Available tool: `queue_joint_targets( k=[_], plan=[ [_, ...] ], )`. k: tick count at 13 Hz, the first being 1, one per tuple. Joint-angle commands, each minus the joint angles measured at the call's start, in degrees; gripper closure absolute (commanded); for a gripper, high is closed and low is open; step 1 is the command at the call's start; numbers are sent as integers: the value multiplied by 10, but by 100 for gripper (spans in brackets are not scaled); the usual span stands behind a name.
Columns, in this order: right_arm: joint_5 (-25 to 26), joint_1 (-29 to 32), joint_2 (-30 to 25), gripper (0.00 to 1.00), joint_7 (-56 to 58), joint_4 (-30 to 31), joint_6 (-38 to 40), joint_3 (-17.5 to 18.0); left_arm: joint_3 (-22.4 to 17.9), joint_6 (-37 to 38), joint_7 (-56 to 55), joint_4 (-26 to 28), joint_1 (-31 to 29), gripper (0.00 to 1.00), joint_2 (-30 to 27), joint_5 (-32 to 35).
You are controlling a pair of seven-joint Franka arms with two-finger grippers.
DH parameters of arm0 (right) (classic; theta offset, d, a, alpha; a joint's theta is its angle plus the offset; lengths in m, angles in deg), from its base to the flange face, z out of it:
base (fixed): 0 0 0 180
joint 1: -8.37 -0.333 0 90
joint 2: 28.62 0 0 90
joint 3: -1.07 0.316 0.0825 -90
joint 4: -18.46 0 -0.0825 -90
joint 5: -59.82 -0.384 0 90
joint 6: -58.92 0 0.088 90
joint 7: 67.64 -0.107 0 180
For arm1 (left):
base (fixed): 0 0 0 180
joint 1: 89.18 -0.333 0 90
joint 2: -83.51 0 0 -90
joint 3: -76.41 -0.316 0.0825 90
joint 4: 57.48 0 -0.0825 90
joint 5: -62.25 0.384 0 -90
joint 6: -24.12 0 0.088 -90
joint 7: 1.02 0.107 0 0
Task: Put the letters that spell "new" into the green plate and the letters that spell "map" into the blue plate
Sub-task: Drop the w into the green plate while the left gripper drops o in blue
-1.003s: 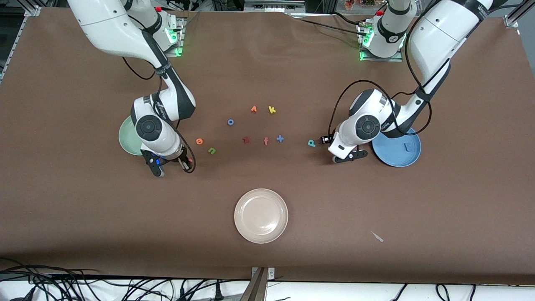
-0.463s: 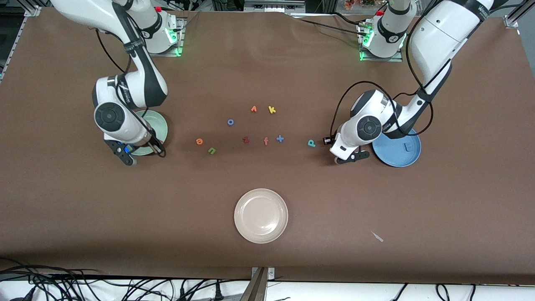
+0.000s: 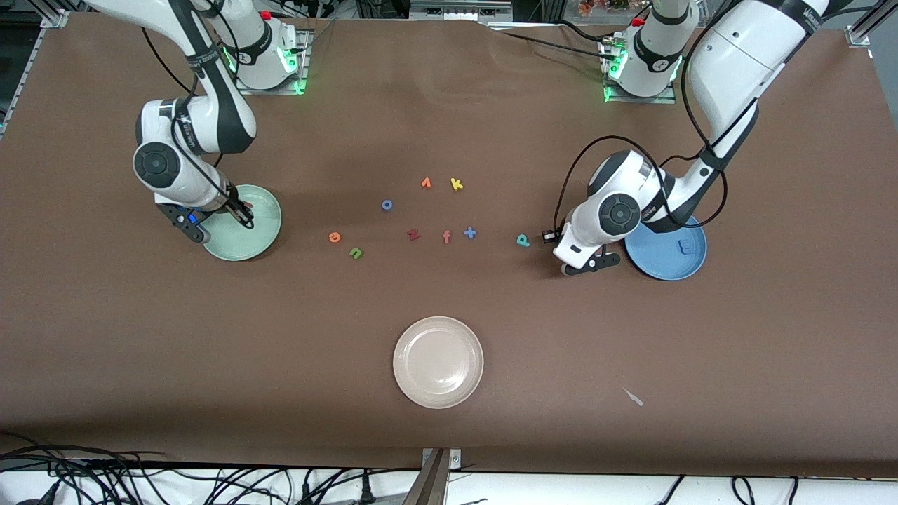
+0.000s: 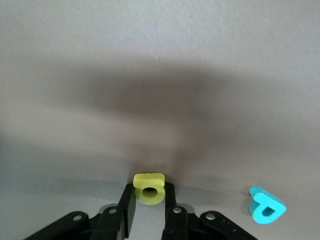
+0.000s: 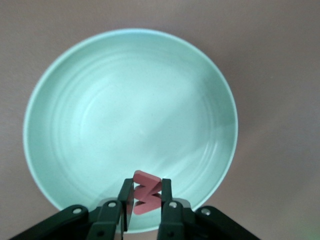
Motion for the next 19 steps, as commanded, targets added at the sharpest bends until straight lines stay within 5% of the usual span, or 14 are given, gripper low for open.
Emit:
queue_joint_targets(
  k=[1, 2, 5, 9, 15, 17, 18, 19],
  plan=[
    [6, 0, -10, 48, 6, 31, -28, 0, 1, 122, 14, -47, -14, 94, -41, 10],
    [6, 0, -9, 3, 5, 29, -27, 0, 1, 183, 43, -77, -21, 94, -41, 7],
    [6, -1, -37, 0, 7, 22, -8, 0, 0, 292, 181, -119, -82, 95, -42, 13],
    [-1, -6, -49, 0, -2, -5, -10, 37, -4, 290, 312, -100, -157, 94, -38, 23],
    [-26, -44, 18, 5, -132, -26, -104, 108, -4, 222, 352, -81, -206, 92, 6, 73],
    [-26, -74, 41, 5, -167, -31, -136, 108, -4, 222, 352, -81, -206, 77, 9, 73],
    [-27, -77, 54, 6, -171, -39, -147, 108, -3, 223, 352, -82, -206, 48, 7, 73],
    [-27, -82, 67, 8, -173, -47, -155, 108, 0, 229, 352, -87, -206, 7, 1, 73]
  ],
)
